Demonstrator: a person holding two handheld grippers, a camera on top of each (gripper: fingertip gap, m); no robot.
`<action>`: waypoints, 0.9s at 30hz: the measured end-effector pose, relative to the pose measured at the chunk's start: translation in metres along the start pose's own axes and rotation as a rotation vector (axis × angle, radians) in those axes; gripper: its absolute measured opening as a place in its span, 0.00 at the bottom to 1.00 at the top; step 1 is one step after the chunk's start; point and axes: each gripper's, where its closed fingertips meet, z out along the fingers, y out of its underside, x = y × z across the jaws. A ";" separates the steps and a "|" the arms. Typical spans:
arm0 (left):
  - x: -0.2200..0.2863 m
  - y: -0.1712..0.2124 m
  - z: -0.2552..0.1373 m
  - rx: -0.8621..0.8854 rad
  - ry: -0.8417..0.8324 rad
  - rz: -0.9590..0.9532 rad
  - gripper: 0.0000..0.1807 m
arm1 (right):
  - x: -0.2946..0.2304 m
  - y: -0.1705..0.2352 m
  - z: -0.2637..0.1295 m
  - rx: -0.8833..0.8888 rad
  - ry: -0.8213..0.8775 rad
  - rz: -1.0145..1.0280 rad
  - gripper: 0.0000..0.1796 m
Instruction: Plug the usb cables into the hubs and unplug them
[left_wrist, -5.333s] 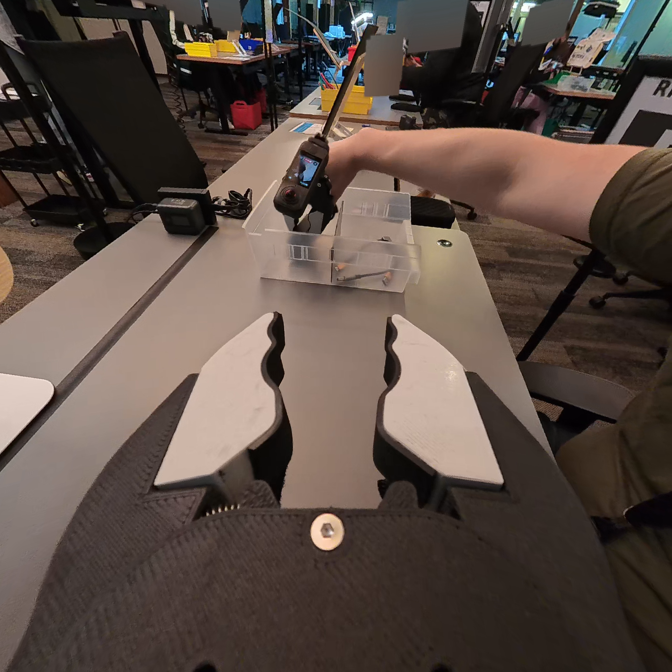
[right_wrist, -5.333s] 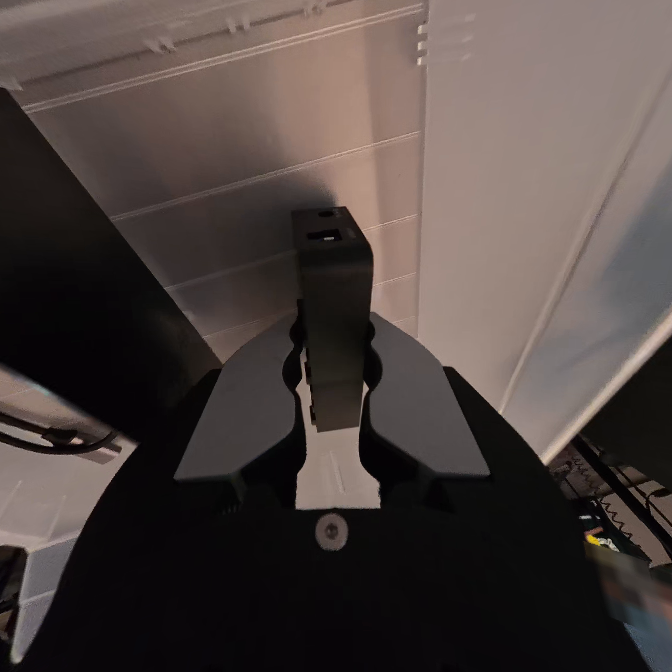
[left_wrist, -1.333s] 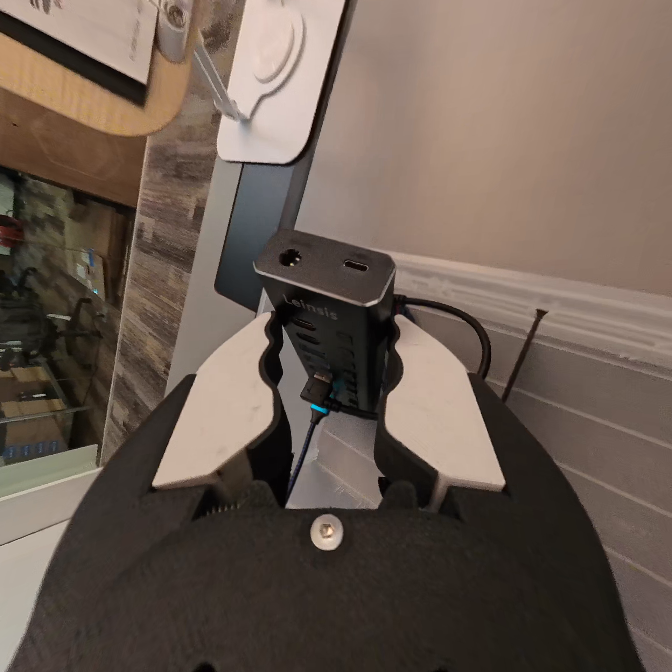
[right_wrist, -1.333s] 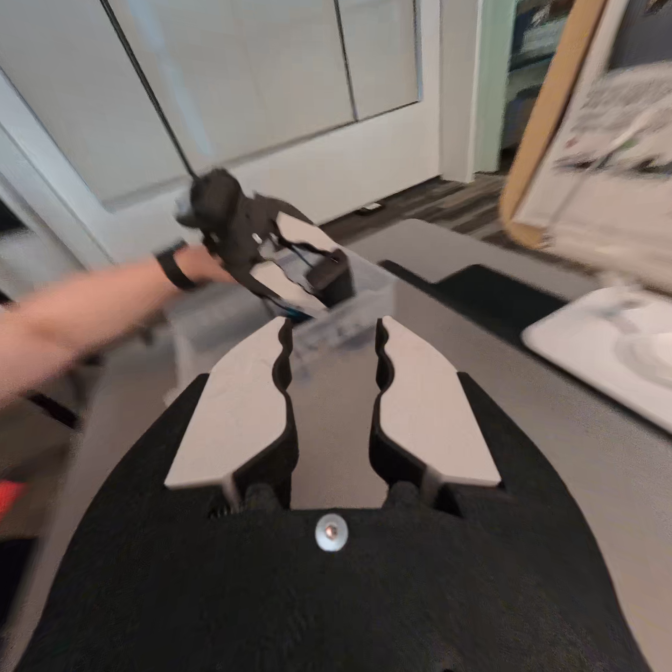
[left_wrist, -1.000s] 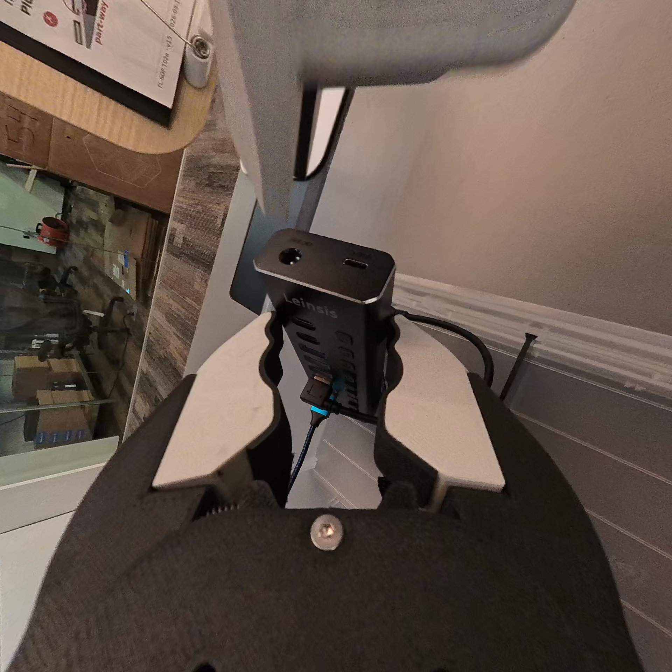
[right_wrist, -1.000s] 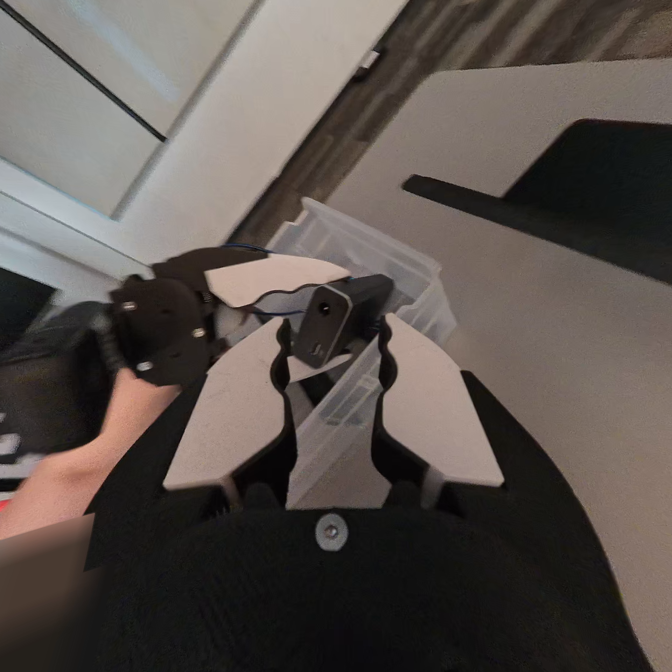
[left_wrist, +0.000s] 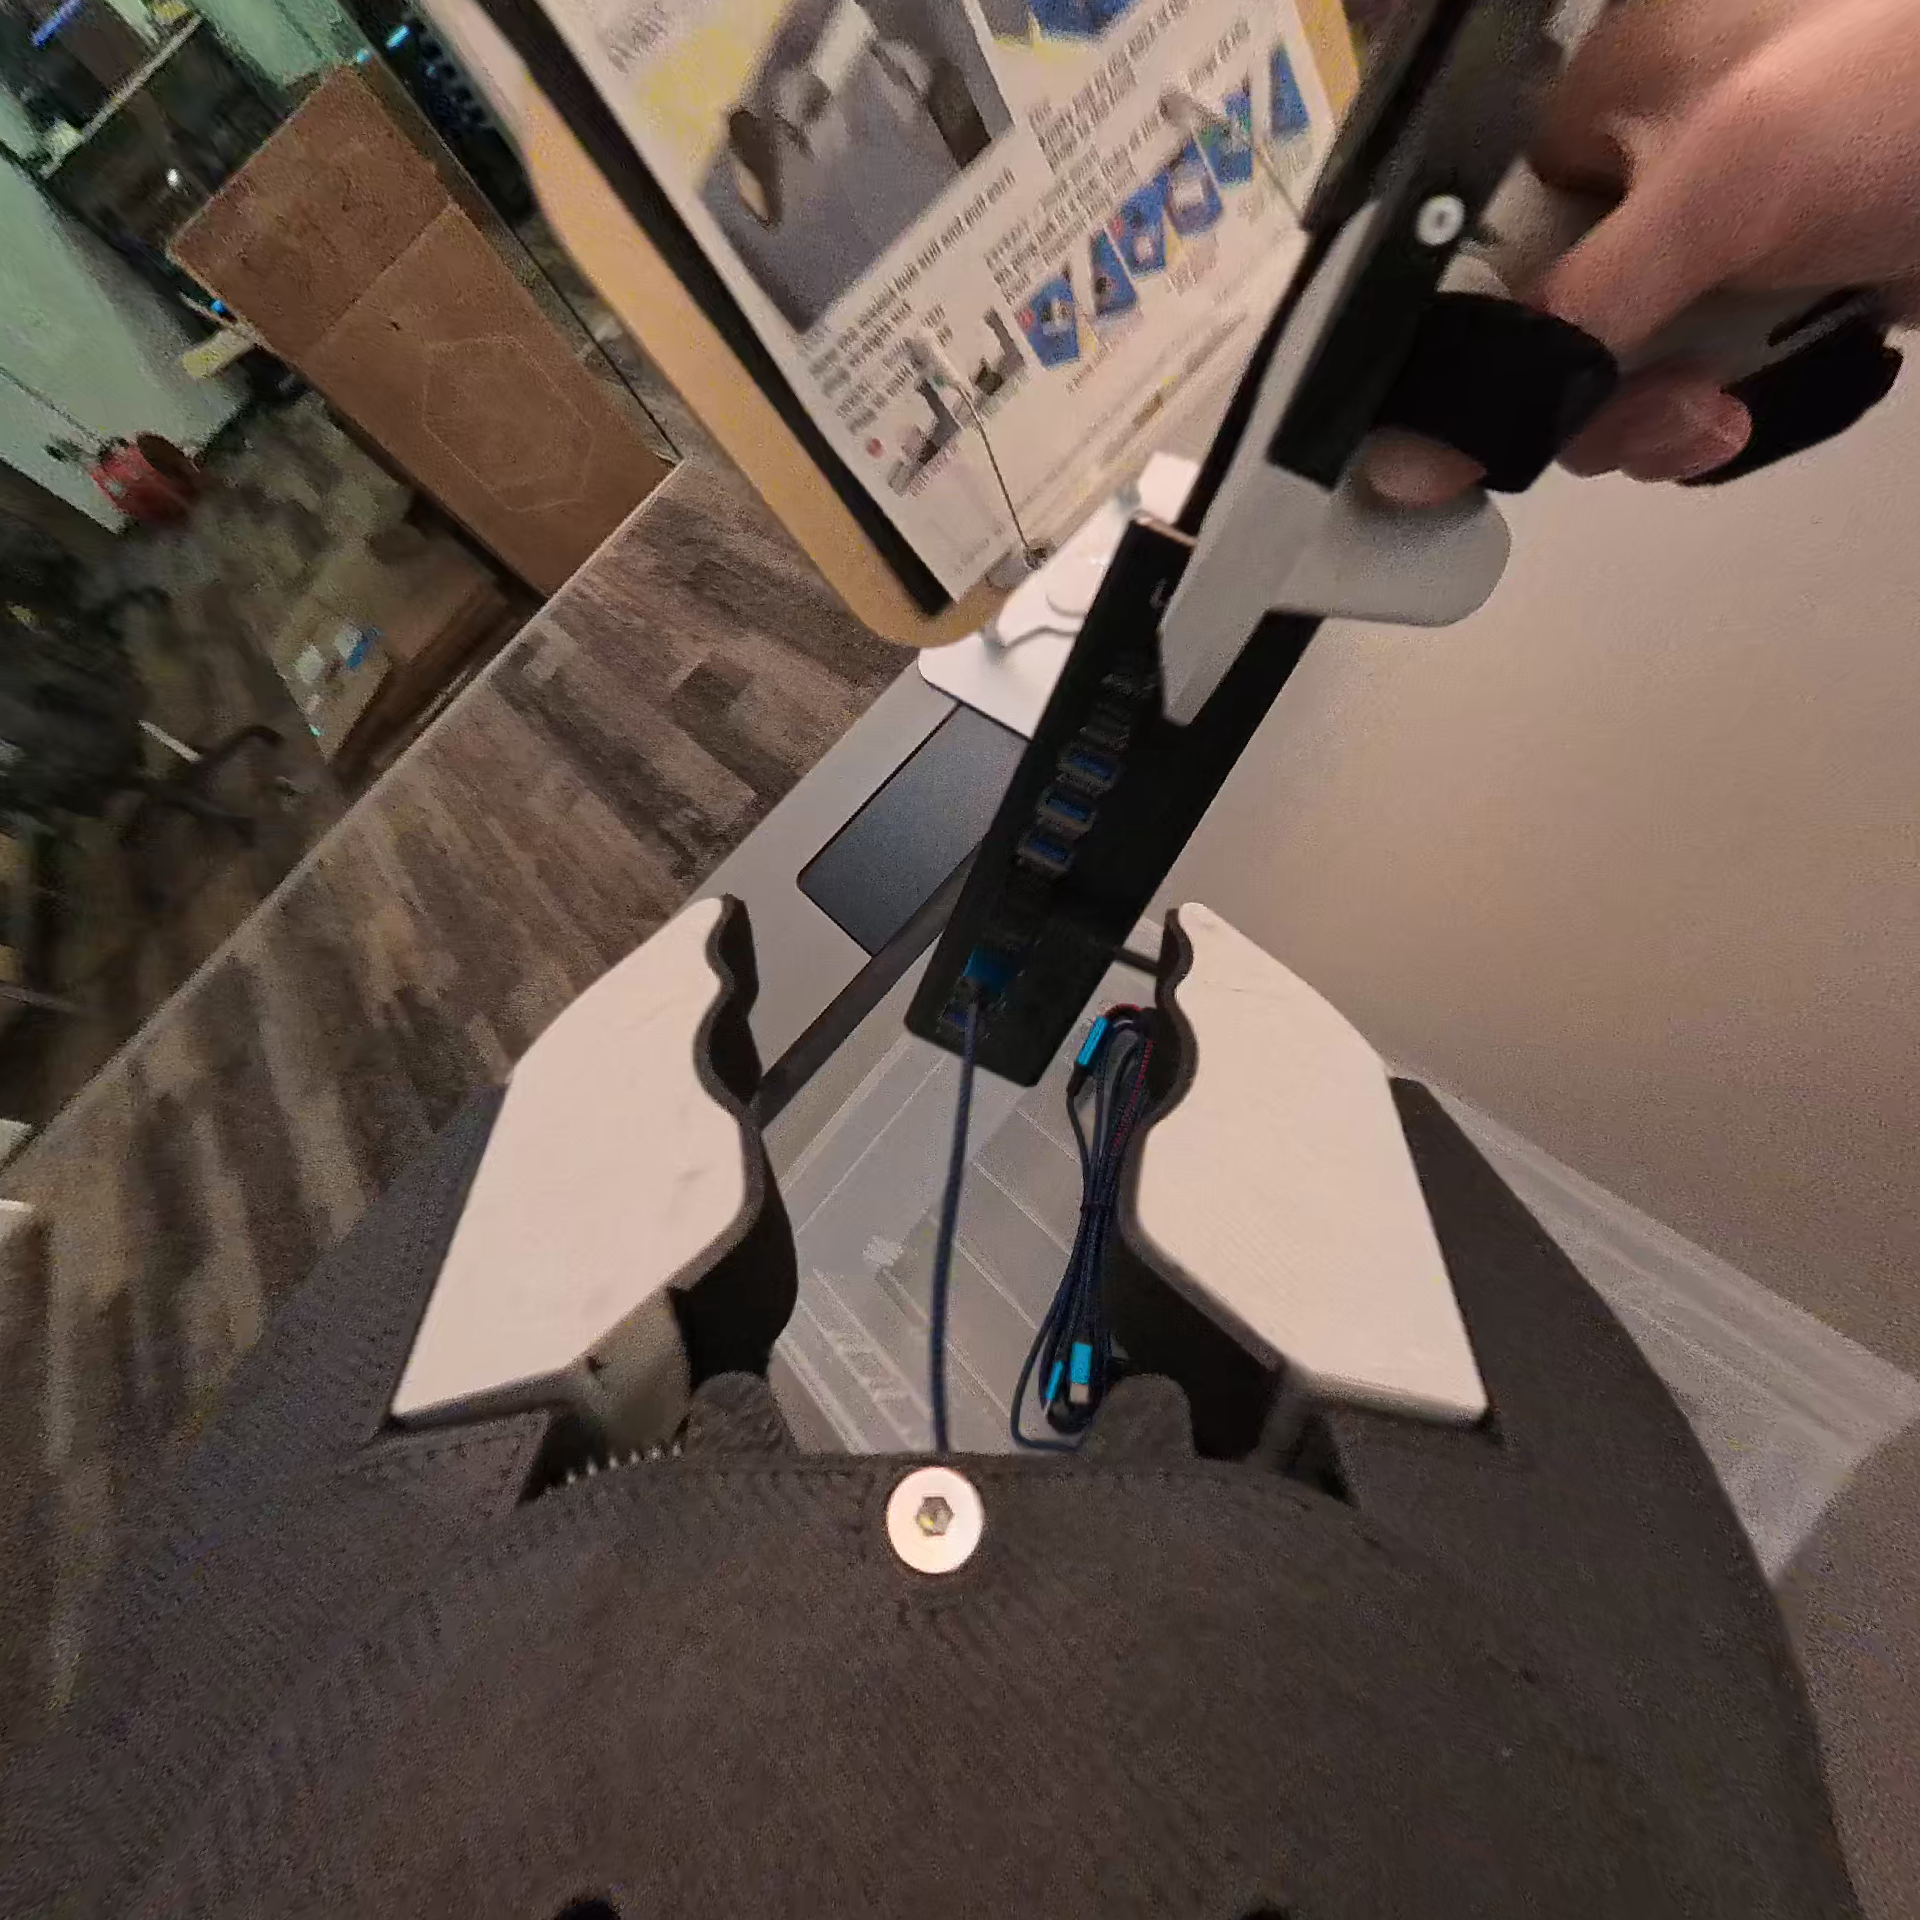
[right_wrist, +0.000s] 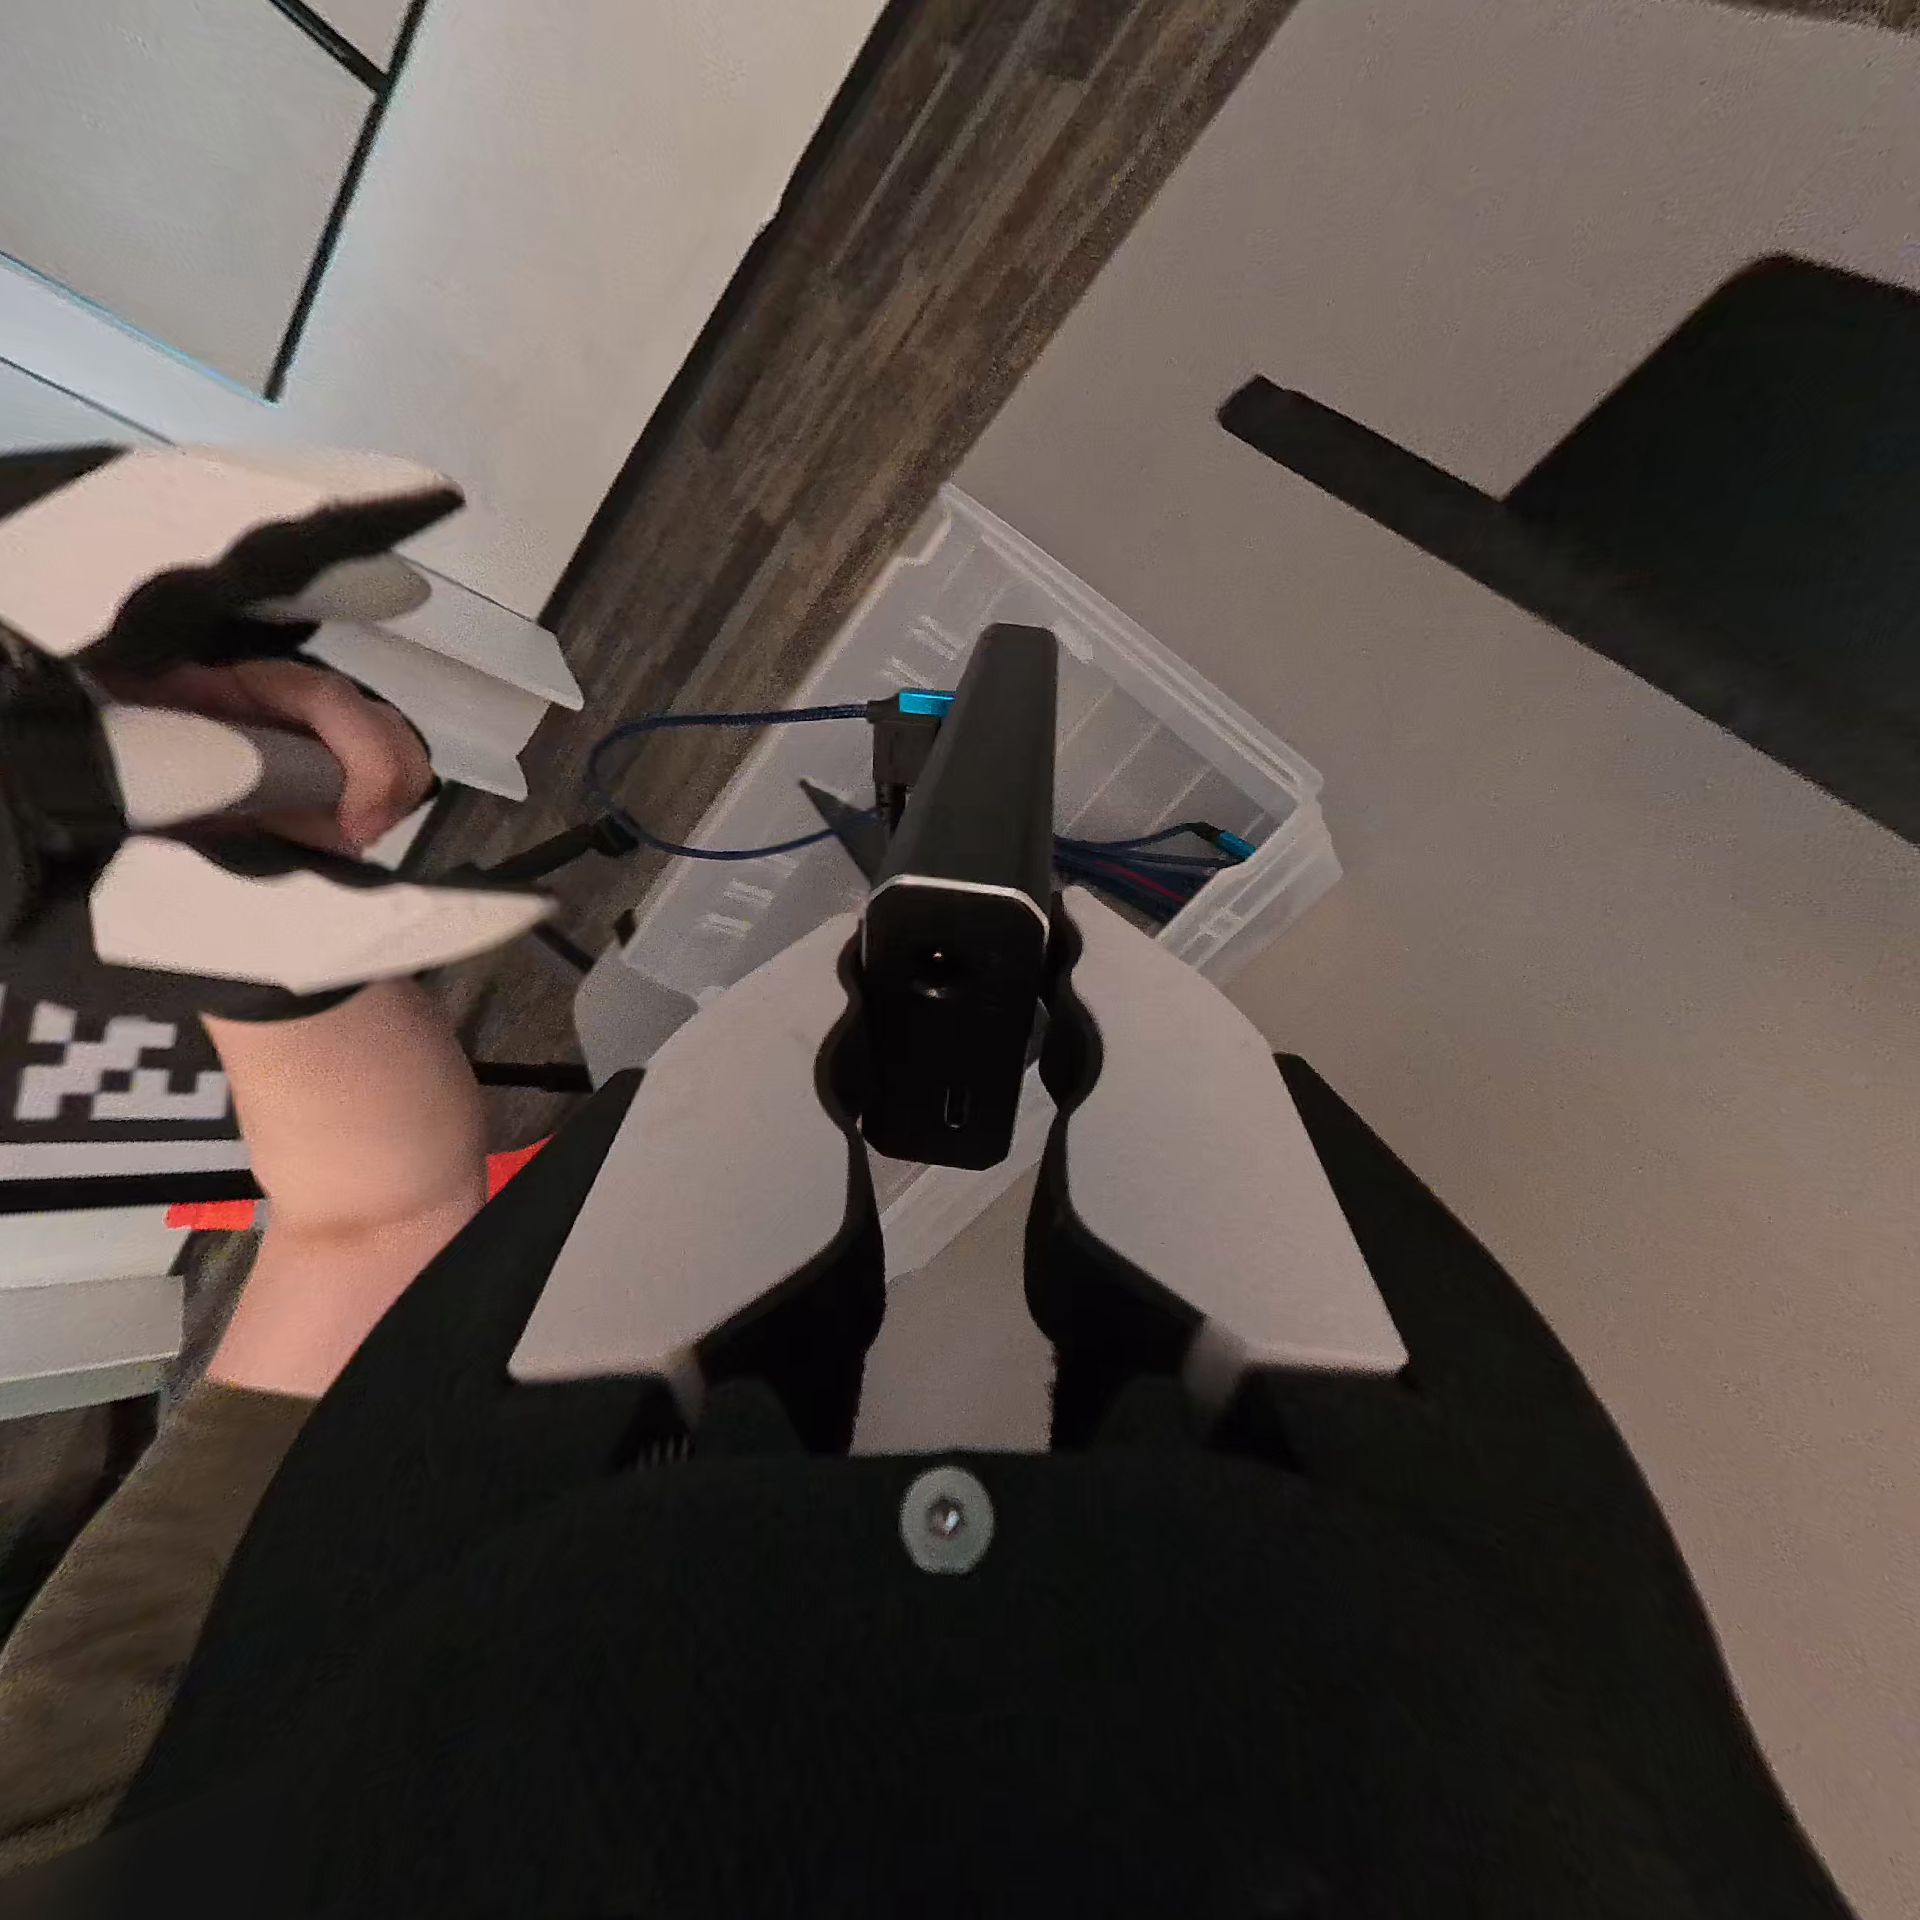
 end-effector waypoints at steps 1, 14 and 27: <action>-0.009 -0.007 -0.011 0.010 0.002 -0.031 0.42 | -0.007 -0.005 -0.009 0.001 -0.014 -0.008 0.16; -0.012 -0.051 -0.033 0.252 0.341 -0.368 0.38 | -0.120 -0.063 -0.176 0.126 -0.080 -0.227 0.16; 0.042 -0.118 -0.026 0.552 0.699 -0.419 0.40 | -0.175 -0.068 -0.292 0.292 -0.009 -0.337 0.16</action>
